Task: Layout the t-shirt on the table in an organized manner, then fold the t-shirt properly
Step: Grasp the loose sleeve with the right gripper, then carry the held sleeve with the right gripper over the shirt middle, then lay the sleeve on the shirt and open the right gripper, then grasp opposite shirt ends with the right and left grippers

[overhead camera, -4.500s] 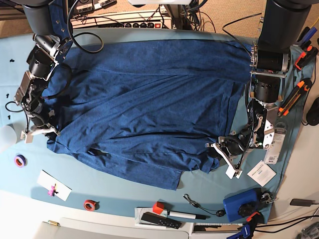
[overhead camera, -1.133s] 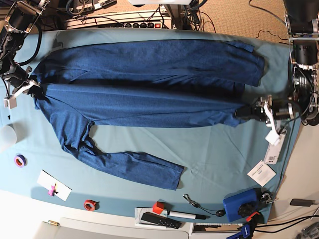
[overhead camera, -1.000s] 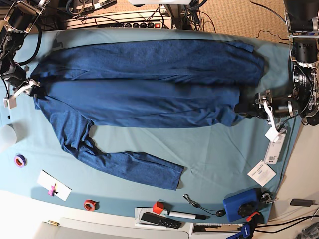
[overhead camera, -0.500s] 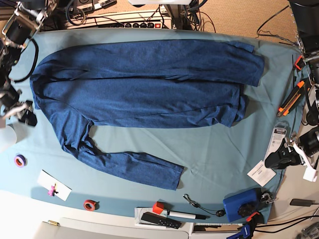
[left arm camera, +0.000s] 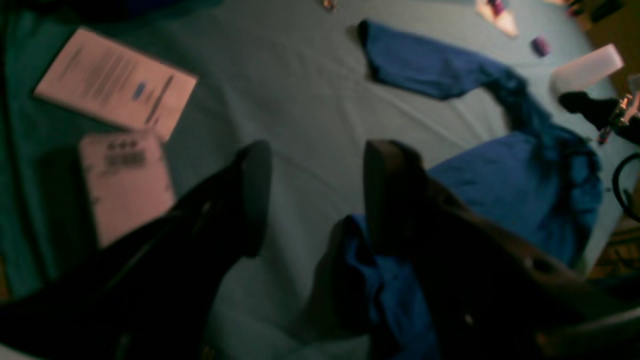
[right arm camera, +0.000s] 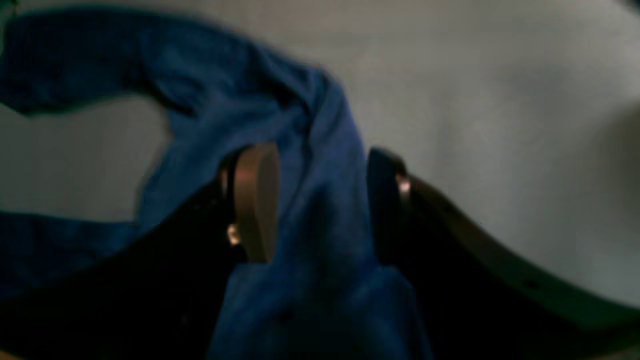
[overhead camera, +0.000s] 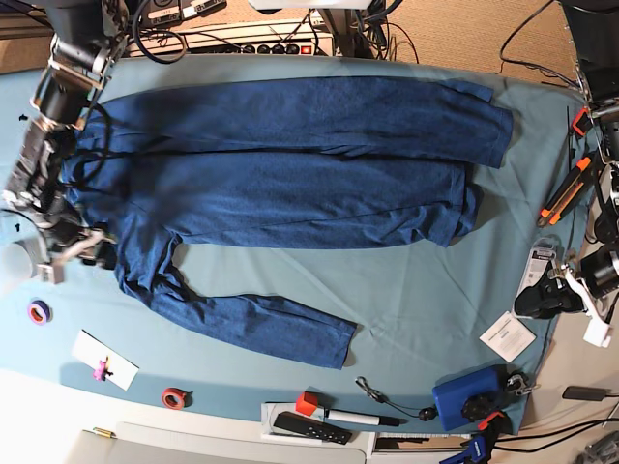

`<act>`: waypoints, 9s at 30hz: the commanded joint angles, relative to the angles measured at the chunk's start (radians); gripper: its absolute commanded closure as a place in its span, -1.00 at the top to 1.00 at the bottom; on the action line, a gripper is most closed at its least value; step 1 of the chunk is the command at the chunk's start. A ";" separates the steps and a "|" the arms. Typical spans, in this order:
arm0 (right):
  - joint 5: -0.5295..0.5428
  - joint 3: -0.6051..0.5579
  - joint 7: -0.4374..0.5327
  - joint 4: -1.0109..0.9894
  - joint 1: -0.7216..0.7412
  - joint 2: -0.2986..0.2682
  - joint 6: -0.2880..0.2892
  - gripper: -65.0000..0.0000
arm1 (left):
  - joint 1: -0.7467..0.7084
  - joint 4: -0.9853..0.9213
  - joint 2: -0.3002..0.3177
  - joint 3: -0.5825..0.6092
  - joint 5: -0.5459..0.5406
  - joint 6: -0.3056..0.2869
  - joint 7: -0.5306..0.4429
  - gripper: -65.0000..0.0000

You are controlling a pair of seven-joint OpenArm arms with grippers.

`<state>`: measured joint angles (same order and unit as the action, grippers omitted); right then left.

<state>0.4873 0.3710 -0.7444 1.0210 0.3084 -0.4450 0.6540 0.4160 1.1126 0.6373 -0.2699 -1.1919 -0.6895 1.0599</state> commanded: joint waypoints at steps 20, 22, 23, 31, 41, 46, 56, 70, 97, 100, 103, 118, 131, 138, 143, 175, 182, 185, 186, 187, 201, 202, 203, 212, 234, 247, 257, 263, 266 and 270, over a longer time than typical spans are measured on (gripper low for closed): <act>-0.200 -0.024 0.220 -0.520 0.317 -0.009 -0.045 -0.14 | 0.027 0.015 0.022 -0.008 -0.016 -0.007 -0.021 -0.06; -0.198 -0.024 0.227 -0.538 0.312 -0.003 -0.044 -0.14 | 0.027 0.015 0.022 -0.008 -0.017 -0.007 -0.021 -0.06; -0.197 -0.024 0.228 -0.538 0.309 0.002 -0.045 -0.14 | 0.027 0.015 0.022 -0.008 -0.016 -0.007 -0.021 -0.06; -0.145 -0.024 0.225 -0.537 0.309 0.030 0.013 -1.00 | 0.027 0.014 0.022 -0.008 -0.016 -0.007 -0.021 -0.06; 0.209 -0.021 -0.100 -0.254 0.252 0.032 0.044 -1.00 | 0.027 0.014 0.023 -0.008 -0.008 -0.007 -0.021 -0.06; 0.287 -0.022 -0.199 0.079 0.092 0.032 0.044 -1.00 | 0.027 0.014 0.023 -0.008 0.014 -0.007 -0.022 -0.06; 0.469 -0.023 -0.291 0.565 -0.306 0.032 0.044 -1.00 | 0.027 0.014 0.023 -0.008 0.014 -0.007 -0.022 -0.06; 0.624 -0.023 -0.399 0.750 -0.576 0.055 0.044 -1.00 | 0.027 0.014 0.023 -0.008 0.015 -0.007 -0.022 -0.06; 0.238 -0.023 -0.177 0.632 -0.201 0.325 0.044 -0.10 | 0.032 0.014 -0.200 -0.008 0.050 0.038 -0.058 -0.06; 0.152 -0.023 -0.153 0.496 -0.120 0.373 0.044 -0.10 | 0.032 0.014 -0.199 -0.008 0.055 0.037 -0.058 -0.06; 0.056 -0.034 -0.122 0.344 -0.029 0.394 0.044 -0.10 | 0.033 0.014 -0.200 -0.008 0.056 0.035 -0.058 -0.06; -0.212 -0.276 0.111 -0.173 0.316 0.398 -0.084 -0.10 | 0.033 0.014 -0.200 -0.008 0.055 0.035 -0.059 -0.06; -0.301 -0.278 0.202 -0.311 0.311 0.398 -0.131 -0.11 | 0.033 0.014 -0.199 -0.008 0.056 0.035 -0.058 -0.06; -0.230 -0.278 0.209 -0.304 0.309 0.398 0.009 -1.00 | 0.033 0.014 -0.199 -0.008 0.056 0.035 -0.058 -0.06; -0.103 -0.278 0.135 -0.199 0.303 0.401 0.044 -1.00 | 0.033 0.014 -0.198 -0.008 0.057 0.035 -0.059 -0.07; 0.167 -0.842 -0.292 0.596 -0.214 0.451 0.044 -0.81 | 0.055 0.014 -0.183 -0.008 0.071 0.036 -0.058 -0.08; 0.166 -0.860 -0.239 0.596 -0.211 0.454 0.044 -0.27 | 0.055 0.014 -0.183 -0.008 0.071 0.038 -0.058 -0.08; 0.119 -0.826 -0.190 0.596 -0.212 0.468 0.044 -0.27 | 0.055 0.014 -0.183 -0.008 0.071 0.038 -0.057 -0.08; 0.105 -0.802 -0.180 0.596 -0.211 0.480 0.044 -0.27 | 0.055 0.014 -0.183 -0.008 0.071 0.038 -0.057 -0.08; 0.098 -0.769 -0.169 0.596 -0.211 0.493 0.020 -0.27 | 0.055 0.014 -0.183 -0.008 0.071 0.038 -0.057 -0.08; 0.066 -0.410 -0.143 0.557 -0.209 0.587 -0.225 -0.27 | 0.053 0.014 -0.188 -0.007 0.070 0.038 -0.059 -0.08; 0.066 -0.418 -0.142 0.539 -0.209 0.586 -0.225 -0.27 | 0.052 0.014 -0.190 -0.007 0.070 0.039 -0.059 -0.08; 0.066 -0.426 -0.141 0.518 -0.209 0.587 -0.225 -0.27 | 0.052 0.014 -0.191 -0.007 0.070 0.038 -0.059 -0.08; 0.065 -0.545 -0.119 0.358 -0.208 0.587 -0.189 -0.28 | 0.048 0.014 -0.189 -0.007 0.071 0.039 -0.055 -0.08; 0.017 -0.896 -0.145 0.360 -0.092 0.587 -0.108 -0.80 | 0.047 0.014 -0.188 -0.007 0.092 0.038 -0.066 -0.08; 0.068 -1.152 -0.167 0.360 -0.092 0.587 -0.032 -0.69 | 0.047 0.014 -0.188 -0.007 0.093 0.039 -0.066 -0.08; 0.043 -0.919 -0.173 0.423 -0.053 0.587 -0.022 -0.14 | 0.046 0.014 -0.157 -0.007 0.092 0.039 -0.054 -0.08; 0.158 -0.507 -0.227 0.561 -0.035 0.586 -0.027 -0.14 | 0.026 0.014 -0.079 -0.008 0.073 0.091 -0.028 -0.08; 0.236 -0.322 -0.319 0.606 -0.037 0.586 0.008 -0.14 | -0.006 0.014 -0.039 -0.008 -0.030 0.091 0.085 -0.08; 0.365 -0.139 -0.466 0.615 -0.047 0.577 0.044 -0.14 | -0.081 0.014 -0.003 -0.007 -0.188 0.091 0.246 -0.08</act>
<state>0.8284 0.2398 -1.2339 1.6192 0.2409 0.1322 0.6895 0.3119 1.1118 0.6113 -0.2695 -1.3514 -0.5991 1.3159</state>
